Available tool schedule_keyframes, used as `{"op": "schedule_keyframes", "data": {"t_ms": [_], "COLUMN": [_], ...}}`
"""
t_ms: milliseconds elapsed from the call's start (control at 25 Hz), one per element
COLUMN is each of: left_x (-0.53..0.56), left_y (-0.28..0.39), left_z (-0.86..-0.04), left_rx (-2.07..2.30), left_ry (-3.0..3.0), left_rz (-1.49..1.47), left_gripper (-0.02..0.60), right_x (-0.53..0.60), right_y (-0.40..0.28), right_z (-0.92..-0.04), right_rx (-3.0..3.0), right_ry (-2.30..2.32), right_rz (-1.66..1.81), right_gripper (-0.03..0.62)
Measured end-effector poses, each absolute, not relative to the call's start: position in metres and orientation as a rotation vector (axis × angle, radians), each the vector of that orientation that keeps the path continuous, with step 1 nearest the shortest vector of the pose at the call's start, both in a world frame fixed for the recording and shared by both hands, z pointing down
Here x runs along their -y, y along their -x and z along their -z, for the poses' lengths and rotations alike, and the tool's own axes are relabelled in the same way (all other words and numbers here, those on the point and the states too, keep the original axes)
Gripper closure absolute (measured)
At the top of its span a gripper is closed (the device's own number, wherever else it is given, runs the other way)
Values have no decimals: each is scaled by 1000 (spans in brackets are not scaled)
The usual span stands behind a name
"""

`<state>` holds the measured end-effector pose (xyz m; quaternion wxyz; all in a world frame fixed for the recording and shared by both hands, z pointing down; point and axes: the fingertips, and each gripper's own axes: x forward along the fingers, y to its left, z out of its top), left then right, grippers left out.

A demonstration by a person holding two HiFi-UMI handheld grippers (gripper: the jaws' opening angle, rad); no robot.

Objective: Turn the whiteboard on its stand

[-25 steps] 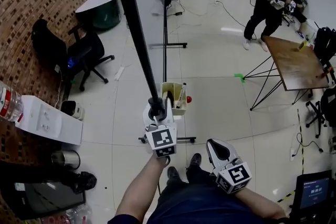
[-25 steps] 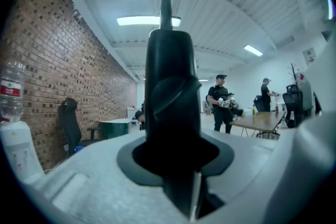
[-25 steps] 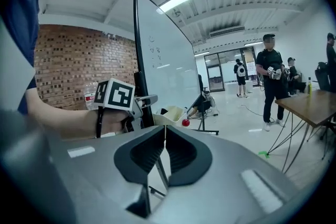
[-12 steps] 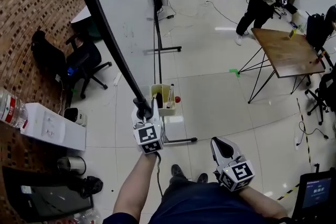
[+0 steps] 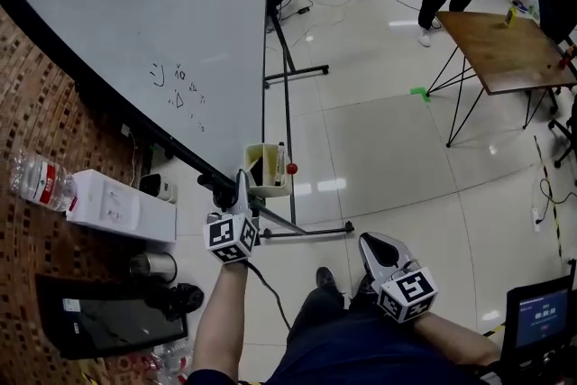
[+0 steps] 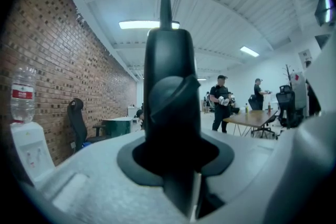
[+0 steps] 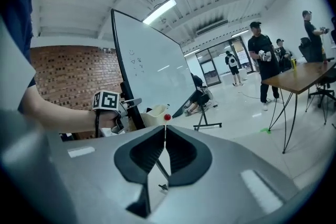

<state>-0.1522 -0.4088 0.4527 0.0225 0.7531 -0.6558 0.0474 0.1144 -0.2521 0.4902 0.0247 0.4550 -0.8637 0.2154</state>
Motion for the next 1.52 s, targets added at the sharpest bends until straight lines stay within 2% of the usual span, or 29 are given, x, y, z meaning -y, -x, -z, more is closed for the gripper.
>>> {"op": "schedule_keyframes", "data": {"t_ms": [360,720,1160,1520], "left_x": [343,282,227,171], "left_y": [160,159,161,190], "left_z": [-459,-456,-453,-464], "left_rx": [2008,1974,1952,1988], "left_ry": [-2339,-2400,-2401,-2377], "left_rz": [-141,-41,-69,-90], "left_gripper": [440,439,439,439], "right_x": [232,136,94,21], "right_y": [-87,-29,-50,-91], "right_z": [-470,-507,-478,-507], "right_rx": [2700,2543,2583,2571], "right_ry": [-1442,-1377,-1468,-1586], "right_rz": [-506,-527,-484,-665], "right_gripper": [579,579,579,579]}}
